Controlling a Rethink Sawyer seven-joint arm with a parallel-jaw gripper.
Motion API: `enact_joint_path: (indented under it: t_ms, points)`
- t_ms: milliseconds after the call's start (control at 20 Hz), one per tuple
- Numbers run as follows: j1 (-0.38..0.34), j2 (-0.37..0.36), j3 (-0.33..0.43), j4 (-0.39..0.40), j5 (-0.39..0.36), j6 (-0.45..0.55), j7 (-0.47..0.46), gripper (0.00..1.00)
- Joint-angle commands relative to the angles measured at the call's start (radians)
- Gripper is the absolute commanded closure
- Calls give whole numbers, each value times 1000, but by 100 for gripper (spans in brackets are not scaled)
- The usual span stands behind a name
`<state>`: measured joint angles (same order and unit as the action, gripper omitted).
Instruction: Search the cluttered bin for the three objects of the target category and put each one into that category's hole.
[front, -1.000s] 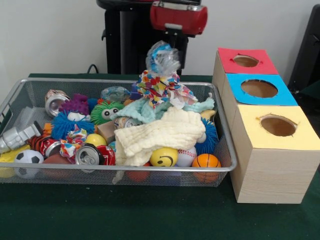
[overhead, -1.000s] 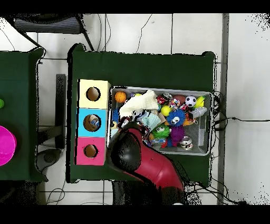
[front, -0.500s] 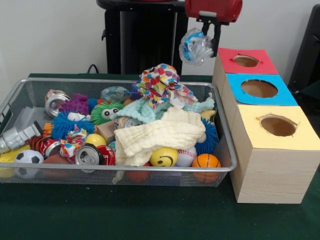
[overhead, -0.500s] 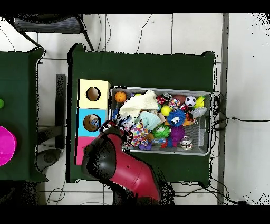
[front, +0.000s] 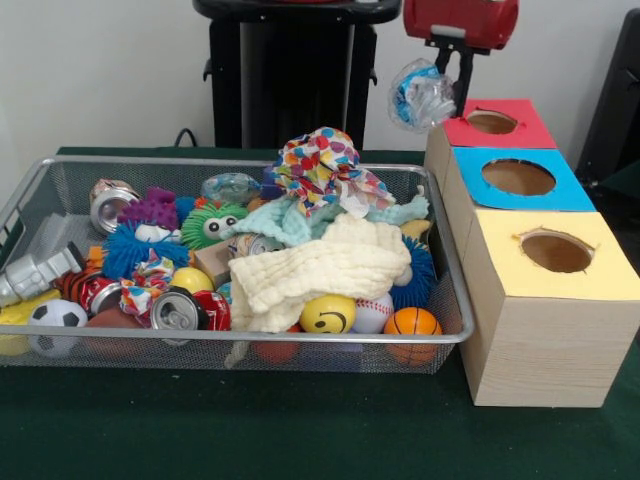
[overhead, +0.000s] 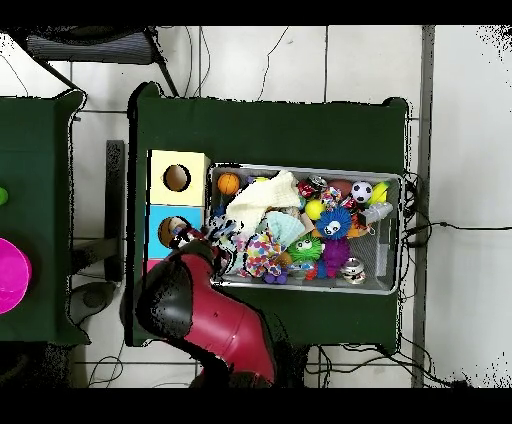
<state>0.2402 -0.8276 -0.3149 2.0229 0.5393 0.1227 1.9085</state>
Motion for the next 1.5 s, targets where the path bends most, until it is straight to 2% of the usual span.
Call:
enact_joint_path:
  t_ms: [50,150,200,400,600,950,1500]
  points:
    - [74,106,-57,-145,92,157,330,100]
    - [103,135,-78,-188,101,182,352,100]
    - [86,125,-60,-167,101,160,338,100]
    - [95,156,-55,-195,114,149,354,100]
    - [56,172,8,-182,123,80,336,100]
    - [29,189,55,-171,123,29,332,100]
    - [132,200,-28,-187,162,94,394,100]
